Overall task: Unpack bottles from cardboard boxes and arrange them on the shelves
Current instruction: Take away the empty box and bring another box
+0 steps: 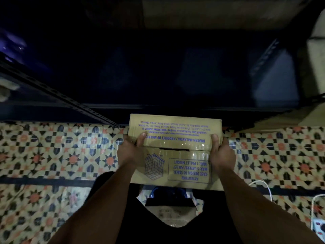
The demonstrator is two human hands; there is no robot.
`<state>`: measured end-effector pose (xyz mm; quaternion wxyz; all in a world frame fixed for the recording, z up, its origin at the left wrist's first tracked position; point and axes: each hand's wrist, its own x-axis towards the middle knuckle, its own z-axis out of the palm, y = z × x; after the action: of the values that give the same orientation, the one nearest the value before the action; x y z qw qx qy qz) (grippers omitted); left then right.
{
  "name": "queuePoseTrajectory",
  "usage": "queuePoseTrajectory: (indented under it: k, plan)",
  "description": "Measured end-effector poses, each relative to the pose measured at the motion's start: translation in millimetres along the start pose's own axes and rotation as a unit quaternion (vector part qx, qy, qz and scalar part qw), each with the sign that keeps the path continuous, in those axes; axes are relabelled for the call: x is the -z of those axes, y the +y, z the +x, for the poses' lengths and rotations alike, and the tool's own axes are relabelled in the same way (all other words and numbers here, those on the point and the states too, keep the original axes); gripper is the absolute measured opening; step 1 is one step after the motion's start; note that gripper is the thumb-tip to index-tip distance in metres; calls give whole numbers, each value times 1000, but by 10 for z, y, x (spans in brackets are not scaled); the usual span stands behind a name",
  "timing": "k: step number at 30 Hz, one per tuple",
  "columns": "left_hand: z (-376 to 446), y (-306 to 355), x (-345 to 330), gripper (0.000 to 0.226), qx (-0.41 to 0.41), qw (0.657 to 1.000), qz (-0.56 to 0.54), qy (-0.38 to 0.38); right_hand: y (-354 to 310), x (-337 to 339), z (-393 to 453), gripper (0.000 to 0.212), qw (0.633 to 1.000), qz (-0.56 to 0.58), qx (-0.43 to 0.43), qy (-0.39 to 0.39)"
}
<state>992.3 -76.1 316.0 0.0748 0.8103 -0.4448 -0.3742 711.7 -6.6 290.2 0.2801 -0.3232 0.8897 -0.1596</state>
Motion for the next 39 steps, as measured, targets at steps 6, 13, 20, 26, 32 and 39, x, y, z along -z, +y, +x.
queuePoseTrajectory:
  k: [6,13,20,26,32,39]
  plan:
    - [-558,687,436,86,-73,994,75,-31,-108,1017,-465,67,997,31,-57,36]
    - [-1044,1608,133,103,-225,959,154,-73,455,1795,-767,70,973,98,-169,122]
    - [-1828,2525,-771,82,-367,893,205,-161,1417,2372,-1070,74,907,183,-305,226]
    - [-2864,3145,-1843,77,-470,804,273,-239,2364,2854,-1463,74,826,234,-413,304]
    - [-3916,3521,-2796,91,-534,735,317,-273,3218,3338,-1640,84,758,274,-493,328]
    - [-4650,4027,-3564,90,-554,706,321,-302,3843,4018,-1453,79,732,268,-523,346]
